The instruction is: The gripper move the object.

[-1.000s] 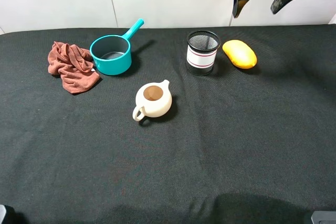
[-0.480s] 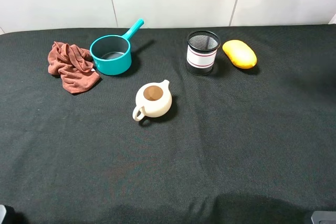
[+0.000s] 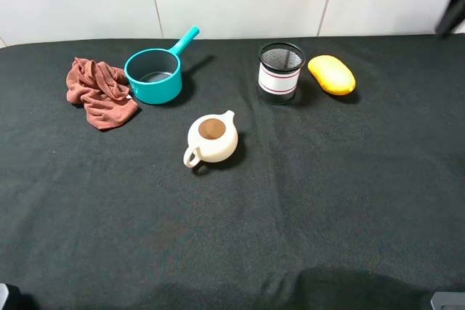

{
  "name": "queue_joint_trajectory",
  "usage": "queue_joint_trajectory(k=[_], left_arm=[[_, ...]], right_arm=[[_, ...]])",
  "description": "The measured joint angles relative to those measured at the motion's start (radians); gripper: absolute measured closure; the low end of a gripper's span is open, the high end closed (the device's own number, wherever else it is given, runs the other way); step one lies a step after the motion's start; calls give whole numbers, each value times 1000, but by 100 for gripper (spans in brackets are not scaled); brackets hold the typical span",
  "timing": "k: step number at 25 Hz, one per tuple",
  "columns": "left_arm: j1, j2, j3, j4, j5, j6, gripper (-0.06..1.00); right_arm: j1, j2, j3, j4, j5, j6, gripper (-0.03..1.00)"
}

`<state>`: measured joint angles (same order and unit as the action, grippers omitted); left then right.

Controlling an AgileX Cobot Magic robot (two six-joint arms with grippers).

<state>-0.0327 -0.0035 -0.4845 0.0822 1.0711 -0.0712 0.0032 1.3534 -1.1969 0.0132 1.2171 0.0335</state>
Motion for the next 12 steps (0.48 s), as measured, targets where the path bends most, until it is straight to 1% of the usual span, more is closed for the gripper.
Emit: queue_joint_trajectory(k=[4,6,12], left_arm=[[0,0,0,0,0,0,18],[0,0,0,0,0,0,18],[0,0,0,0,0,0,18]], right_arm=[[-32,-171,176,1,0,0,27],[-34,-258,260,-3,-4,0,27],[-34,-584,548,-19,-110,24,27]])
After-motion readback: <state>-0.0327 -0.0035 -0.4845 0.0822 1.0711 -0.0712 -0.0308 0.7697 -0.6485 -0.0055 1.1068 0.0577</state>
